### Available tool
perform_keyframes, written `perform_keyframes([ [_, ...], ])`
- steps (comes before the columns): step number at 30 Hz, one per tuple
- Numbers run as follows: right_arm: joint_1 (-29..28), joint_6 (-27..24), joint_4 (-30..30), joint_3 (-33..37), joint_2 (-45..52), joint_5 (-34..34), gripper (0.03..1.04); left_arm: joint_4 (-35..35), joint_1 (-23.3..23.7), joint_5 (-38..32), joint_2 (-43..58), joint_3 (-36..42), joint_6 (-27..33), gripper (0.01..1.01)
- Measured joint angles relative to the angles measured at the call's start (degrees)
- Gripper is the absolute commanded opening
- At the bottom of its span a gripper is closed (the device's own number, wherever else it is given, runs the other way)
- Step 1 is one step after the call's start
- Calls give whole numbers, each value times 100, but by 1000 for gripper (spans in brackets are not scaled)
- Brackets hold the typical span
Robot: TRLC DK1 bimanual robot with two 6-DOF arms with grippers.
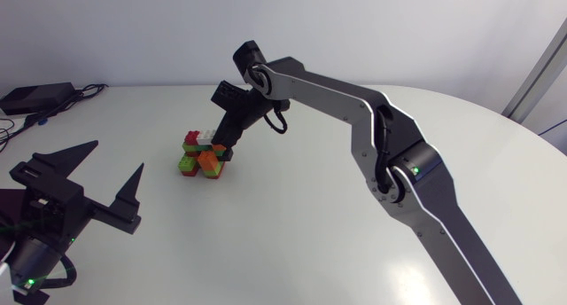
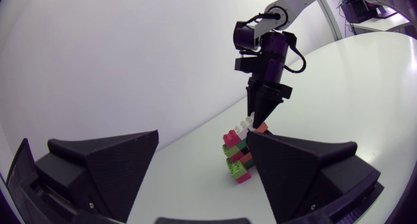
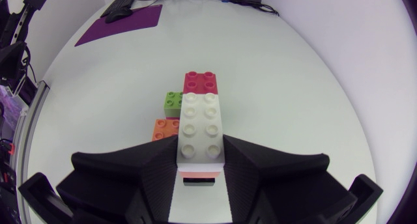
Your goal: Disassemble duplo
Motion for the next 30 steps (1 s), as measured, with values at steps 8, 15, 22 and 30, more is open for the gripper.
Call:
perform_keyframes([
  [8,-87,127,-1998,2898,1436,-417,231,0,31,0,7,0,-20,943],
  [15,-369,774,-2214,3307,1744,-1091,208,0,37,20,44,0,-44,943],
  [22,-734,1370,-2286,3195,1565,-1362,195,4,68,20,120,0,-85,944],
  [30,-935,1659,-2846,2645,240,-1602,185,4,77,20,245,0,-85,944],
])
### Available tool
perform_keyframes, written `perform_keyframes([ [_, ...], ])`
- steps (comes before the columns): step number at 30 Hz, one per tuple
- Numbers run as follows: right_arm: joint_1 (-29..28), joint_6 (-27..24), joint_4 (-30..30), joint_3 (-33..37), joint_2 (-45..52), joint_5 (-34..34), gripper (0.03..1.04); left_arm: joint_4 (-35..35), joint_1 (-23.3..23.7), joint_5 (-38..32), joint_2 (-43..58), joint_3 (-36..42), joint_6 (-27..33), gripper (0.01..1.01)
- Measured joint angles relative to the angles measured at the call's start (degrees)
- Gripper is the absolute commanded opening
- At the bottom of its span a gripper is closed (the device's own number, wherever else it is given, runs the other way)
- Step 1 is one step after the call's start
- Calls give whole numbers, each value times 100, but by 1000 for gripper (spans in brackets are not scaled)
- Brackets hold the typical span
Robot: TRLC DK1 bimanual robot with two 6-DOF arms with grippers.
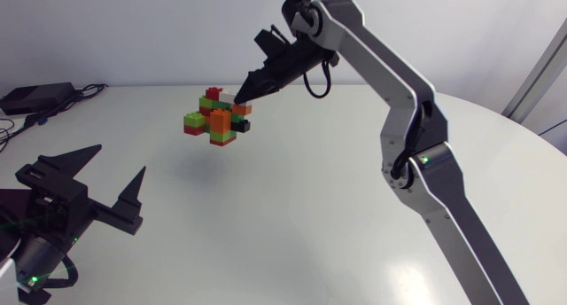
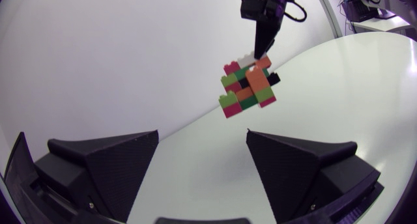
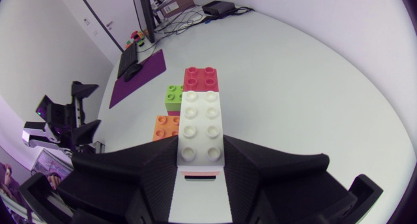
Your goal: Disassemble duplo
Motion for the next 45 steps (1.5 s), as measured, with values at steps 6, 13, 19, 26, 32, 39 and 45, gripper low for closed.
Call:
perform_keyframes([
  [6,-37,-7,-820,-658,-765,-330,185,0,39,0,37,0,0,944],
  [13,-251,-514,-2208,-1174,-804,-535,180,2,68,0,63,0,0,944],
  [19,-417,-632,-2282,-1823,-1145,-533,177,2,68,0,103,0,-2,944],
  [26,-455,-743,-2308,-2769,-2284,-531,177,17,98,0,140,0,-2,944],
  [32,-450,-1110,-2258,-3713,-2944,-533,177,17,142,0,140,0,-2,944],
  [39,-450,-1735,-1484,-5346,-3244,-538,180,-1311,221,1495,-94,81,-216,943],
  [45,-409,-1947,-629,-6127,-3440,-772,182,-2100,269,2529,-94,310,-236,941],
])
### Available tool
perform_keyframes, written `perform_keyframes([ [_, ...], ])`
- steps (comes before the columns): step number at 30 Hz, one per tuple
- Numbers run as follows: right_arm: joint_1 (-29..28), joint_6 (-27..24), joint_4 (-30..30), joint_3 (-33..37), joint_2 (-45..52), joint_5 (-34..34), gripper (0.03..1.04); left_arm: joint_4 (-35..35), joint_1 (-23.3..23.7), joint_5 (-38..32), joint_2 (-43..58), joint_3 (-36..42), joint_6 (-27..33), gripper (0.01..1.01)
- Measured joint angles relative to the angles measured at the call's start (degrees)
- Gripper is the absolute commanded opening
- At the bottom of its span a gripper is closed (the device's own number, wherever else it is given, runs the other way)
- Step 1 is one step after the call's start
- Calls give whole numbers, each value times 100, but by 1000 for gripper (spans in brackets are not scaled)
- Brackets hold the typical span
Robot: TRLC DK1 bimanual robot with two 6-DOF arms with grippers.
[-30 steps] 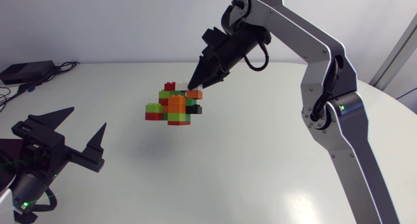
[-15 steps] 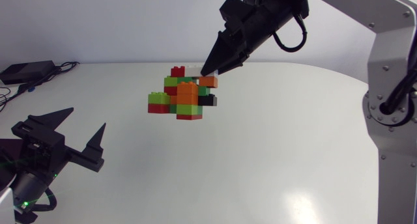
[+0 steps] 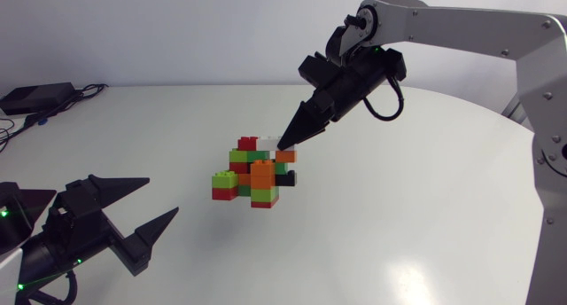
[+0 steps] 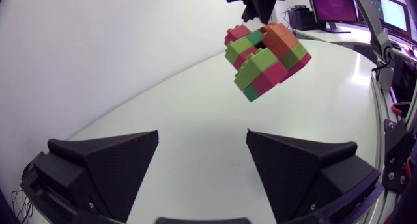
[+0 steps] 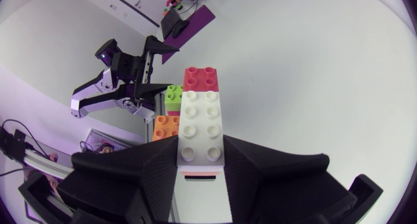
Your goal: Disassemble duplo
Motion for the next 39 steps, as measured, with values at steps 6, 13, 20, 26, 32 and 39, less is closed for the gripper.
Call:
perform_keyframes([
  [6,219,-39,931,-787,-387,-39,182,-608,382,1102,44,293,-2,926],
  [13,398,59,2647,-1915,-776,337,184,-997,612,1672,330,601,-2,926],
  [20,579,568,4312,-2826,-1364,1012,185,-1580,603,1915,597,839,-2,926],
  [26,643,1023,5501,-3390,-1784,1217,185,-1169,343,1397,881,903,-81,866],
  [32,651,1327,6199,-3982,-2153,1305,187,-295,-769,-551,1108,988,-286,866],
  [39,680,1539,6592,-4238,-2317,1320,190,173,-1272,-796,1827,1434,-573,864],
])
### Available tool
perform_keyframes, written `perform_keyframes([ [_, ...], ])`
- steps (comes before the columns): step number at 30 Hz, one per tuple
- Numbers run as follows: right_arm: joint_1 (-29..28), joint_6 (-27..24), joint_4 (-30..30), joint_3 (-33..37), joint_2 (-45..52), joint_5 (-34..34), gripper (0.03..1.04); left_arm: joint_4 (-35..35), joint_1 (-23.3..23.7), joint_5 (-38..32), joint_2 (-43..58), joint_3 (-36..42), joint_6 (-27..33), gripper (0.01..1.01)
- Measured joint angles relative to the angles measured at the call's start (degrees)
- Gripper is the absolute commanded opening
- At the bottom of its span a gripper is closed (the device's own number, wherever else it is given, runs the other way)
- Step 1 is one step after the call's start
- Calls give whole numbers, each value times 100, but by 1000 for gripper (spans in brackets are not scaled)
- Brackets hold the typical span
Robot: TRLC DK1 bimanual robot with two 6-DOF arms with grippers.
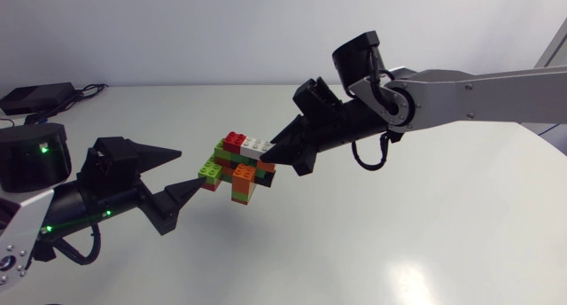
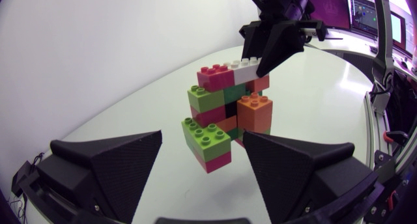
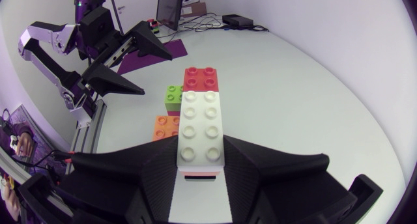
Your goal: Disassemble duplo
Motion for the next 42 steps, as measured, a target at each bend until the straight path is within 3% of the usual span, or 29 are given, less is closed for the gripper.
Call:
perform_keyframes([
  [5,17,2,52,-11,0,22,193,308,-407,-42,365,0,-188,864],
  [11,63,7,101,-11,0,46,195,960,-986,-894,885,0,-251,807],
  [15,68,24,144,-26,0,87,197,1086,-1034,-1095,1051,-7,-273,718],
  [27,61,66,184,-96,-4,85,197,1303,-1032,-1353,1235,-24,-291,716],
  [37,31,177,208,-267,-98,195,197,1512,-1032,-1390,1626,-22,-286,238],
  [42,17,334,293,-365,-125,232,197,1587,-1032,-1460,1716,-15,-420,208],
])
